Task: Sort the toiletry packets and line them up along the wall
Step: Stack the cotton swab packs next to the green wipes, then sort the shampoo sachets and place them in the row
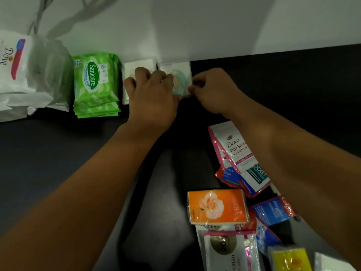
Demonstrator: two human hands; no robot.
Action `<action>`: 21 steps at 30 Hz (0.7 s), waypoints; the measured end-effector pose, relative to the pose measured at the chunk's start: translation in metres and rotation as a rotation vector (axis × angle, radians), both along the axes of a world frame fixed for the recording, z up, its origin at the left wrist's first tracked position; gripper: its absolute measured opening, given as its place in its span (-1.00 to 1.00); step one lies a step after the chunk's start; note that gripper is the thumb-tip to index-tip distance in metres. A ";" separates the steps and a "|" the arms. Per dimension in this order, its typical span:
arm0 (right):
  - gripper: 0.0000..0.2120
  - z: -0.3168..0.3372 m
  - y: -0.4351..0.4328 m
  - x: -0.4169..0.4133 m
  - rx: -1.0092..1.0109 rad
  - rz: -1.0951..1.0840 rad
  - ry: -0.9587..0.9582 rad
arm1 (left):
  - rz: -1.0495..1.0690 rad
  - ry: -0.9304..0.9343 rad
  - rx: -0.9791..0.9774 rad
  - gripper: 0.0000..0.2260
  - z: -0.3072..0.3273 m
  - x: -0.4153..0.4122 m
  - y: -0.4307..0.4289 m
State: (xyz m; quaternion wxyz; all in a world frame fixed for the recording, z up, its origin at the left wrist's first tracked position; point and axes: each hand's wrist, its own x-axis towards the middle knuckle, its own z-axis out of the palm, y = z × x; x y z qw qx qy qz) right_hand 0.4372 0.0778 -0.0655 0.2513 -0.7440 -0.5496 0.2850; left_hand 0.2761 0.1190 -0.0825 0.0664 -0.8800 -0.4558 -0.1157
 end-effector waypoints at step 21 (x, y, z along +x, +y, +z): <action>-0.50 0.010 -0.154 0.059 -0.028 0.069 -0.187 | -0.196 0.015 -0.651 -0.22 0.015 0.050 -0.104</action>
